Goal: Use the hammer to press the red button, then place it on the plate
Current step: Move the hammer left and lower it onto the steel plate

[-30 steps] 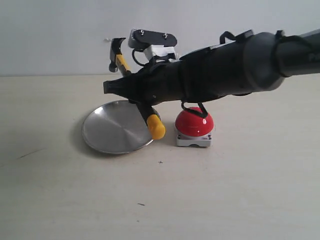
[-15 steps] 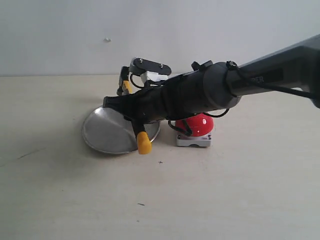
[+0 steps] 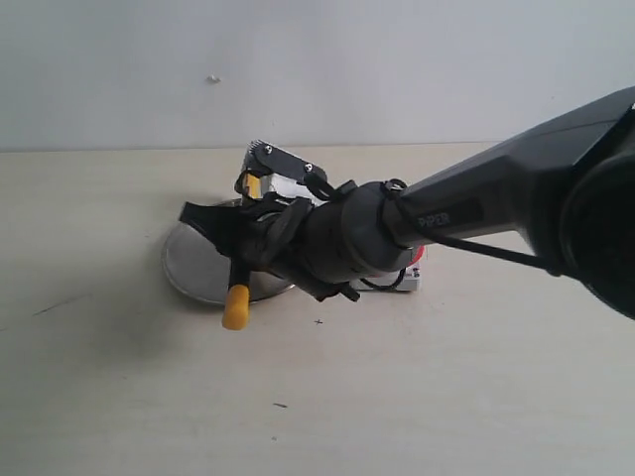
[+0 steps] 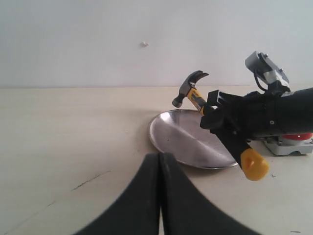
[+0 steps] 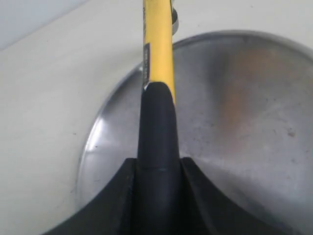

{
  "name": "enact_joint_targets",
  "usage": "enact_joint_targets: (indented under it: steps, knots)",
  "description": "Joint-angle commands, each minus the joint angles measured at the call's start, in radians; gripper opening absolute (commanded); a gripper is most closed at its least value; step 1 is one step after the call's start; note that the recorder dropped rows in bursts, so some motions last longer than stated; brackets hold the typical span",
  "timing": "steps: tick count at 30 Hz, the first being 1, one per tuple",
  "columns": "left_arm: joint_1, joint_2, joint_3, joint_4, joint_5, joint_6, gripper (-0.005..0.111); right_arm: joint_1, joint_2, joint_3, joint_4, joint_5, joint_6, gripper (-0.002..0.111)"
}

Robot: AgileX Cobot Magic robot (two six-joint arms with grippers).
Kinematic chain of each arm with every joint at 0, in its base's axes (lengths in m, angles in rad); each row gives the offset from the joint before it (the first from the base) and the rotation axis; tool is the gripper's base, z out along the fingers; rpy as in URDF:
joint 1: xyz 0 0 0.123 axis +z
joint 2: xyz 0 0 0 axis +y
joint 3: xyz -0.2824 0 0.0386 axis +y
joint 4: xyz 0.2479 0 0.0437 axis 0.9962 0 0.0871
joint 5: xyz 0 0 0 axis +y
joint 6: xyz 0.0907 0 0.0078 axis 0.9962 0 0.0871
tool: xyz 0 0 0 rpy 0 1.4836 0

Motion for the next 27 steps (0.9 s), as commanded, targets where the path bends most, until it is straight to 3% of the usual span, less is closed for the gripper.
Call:
enact_joint_targets:
  steps: [1, 8, 19, 27]
  knots:
    - [0.002, -0.002, 0.0, 0.001, -0.004, -0.001, 0.0, -0.005, 0.013, -0.009, -0.05, -0.055, 0.088, 0.0]
    - [0.002, -0.002, 0.0, 0.001, -0.004, -0.001, 0.0, -0.005, 0.026, -0.009, -0.094, -0.051, 0.074, 0.002]
    - [0.002, -0.002, 0.0, 0.001, -0.004, -0.001, 0.0, -0.005, 0.026, -0.009, -0.124, -0.035, 0.074, 0.039]
    - [0.002, -0.002, 0.0, 0.001, -0.004, -0.001, 0.0, -0.005, 0.026, -0.009, -0.124, -0.035, 0.061, 0.043]
